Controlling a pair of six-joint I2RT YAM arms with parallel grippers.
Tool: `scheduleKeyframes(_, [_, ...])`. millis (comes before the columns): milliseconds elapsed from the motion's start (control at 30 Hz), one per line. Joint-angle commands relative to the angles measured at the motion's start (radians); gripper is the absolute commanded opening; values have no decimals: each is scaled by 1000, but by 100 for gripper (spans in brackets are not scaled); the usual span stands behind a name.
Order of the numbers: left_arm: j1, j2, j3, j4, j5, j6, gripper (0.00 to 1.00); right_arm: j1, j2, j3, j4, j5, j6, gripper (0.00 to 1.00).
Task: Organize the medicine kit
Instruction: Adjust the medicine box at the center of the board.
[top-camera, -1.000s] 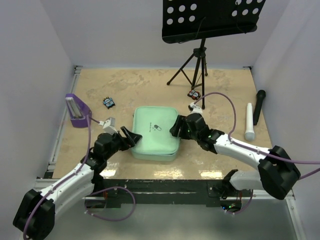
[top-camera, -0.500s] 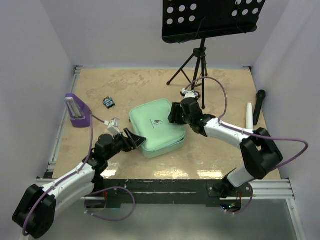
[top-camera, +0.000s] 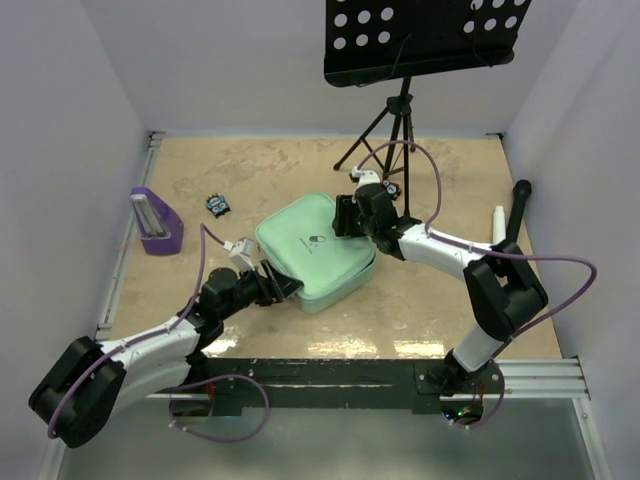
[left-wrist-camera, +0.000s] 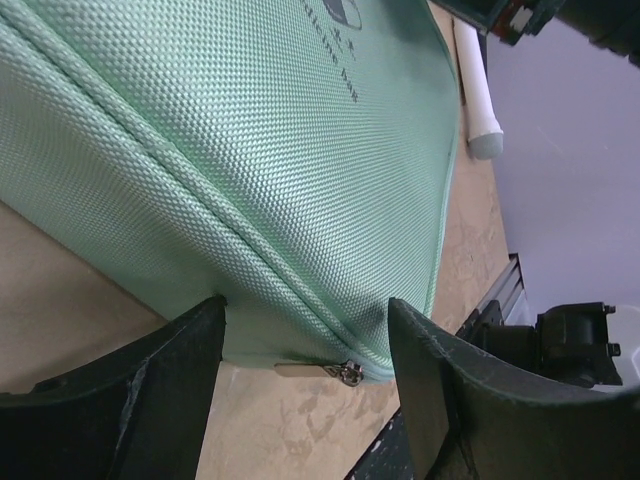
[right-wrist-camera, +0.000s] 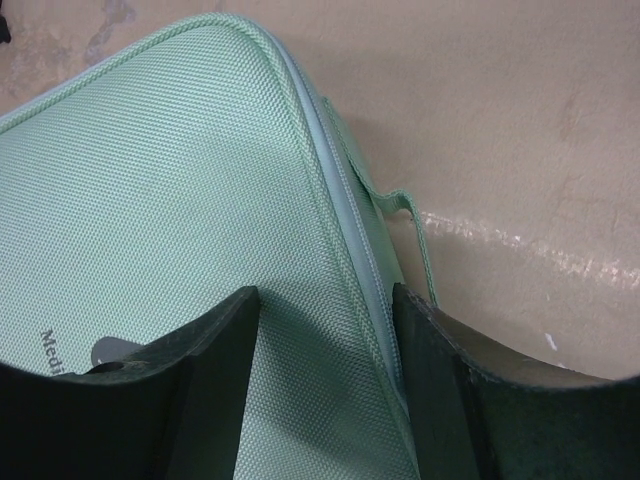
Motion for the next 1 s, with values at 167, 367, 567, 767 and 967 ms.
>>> scheduleKeyframes(167, [-121,67,49,83,-33,-22,71,19,26,72,20,-56,15,62])
scheduleKeyframes(367, [-118,-144,95,-173,-171,42,76,17,-107,86,-44,21,21,67])
scheduleKeyframes(567, [-116,-261,122,-312,-224,128,80,20,-244,47,-108,87,32,66])
scheduleKeyframes(767, [-115,-281,-15,-84,-104,111,80,20,-392,-51,-130,119,29,63])
scheduleKeyframes(967, [-115,-286,-120,153,-30,70,79,25,-480,-144,-122,86,70,59])
